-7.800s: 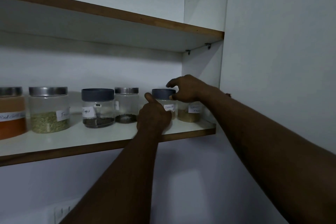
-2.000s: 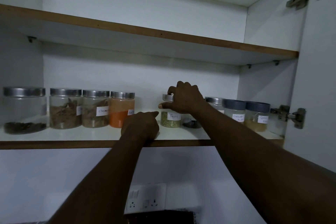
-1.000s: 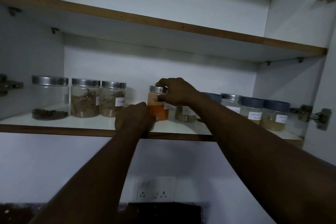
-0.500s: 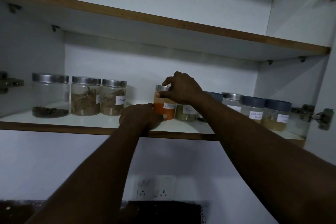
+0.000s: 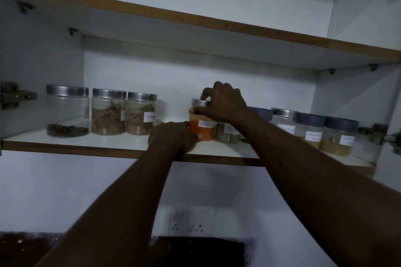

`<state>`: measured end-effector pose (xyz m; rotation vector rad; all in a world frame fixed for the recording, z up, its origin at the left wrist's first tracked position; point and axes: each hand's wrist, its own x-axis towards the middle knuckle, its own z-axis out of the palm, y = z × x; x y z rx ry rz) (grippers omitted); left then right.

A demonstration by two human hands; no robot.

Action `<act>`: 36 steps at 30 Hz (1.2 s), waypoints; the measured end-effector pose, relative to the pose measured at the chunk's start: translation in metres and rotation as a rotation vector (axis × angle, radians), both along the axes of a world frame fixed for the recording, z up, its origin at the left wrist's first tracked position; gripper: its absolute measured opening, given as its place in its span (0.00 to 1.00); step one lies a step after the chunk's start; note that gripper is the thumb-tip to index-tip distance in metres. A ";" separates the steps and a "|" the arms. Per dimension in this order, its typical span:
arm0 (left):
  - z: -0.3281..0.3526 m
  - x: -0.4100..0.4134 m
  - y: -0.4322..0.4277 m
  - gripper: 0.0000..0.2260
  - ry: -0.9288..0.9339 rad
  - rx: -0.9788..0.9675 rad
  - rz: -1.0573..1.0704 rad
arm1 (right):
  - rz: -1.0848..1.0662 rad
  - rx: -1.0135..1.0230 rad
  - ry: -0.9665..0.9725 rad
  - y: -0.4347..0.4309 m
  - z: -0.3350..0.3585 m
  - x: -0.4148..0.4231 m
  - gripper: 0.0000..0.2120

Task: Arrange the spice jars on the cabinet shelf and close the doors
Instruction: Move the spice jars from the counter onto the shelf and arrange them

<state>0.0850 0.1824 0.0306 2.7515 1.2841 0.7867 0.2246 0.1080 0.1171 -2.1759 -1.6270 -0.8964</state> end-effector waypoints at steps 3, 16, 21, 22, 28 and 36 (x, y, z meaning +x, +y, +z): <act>0.000 -0.001 -0.001 0.30 0.008 0.019 -0.002 | -0.007 0.004 0.006 0.000 -0.001 0.000 0.35; 0.001 -0.005 -0.008 0.34 -0.092 0.023 0.054 | -0.034 0.007 0.009 -0.003 -0.004 0.001 0.38; 0.002 -0.025 -0.018 0.15 -0.314 0.030 0.112 | -0.027 0.166 -0.033 -0.001 -0.004 -0.022 0.41; 0.002 -0.033 -0.017 0.13 -0.353 0.014 0.130 | 0.013 0.199 -0.044 0.002 -0.004 -0.031 0.39; -0.004 -0.091 -0.003 0.08 -0.386 0.099 0.300 | 0.366 0.073 0.092 0.034 -0.005 -0.086 0.29; -0.004 -0.103 0.006 0.10 -0.313 0.147 0.356 | 0.424 -0.116 0.185 0.072 -0.010 -0.110 0.27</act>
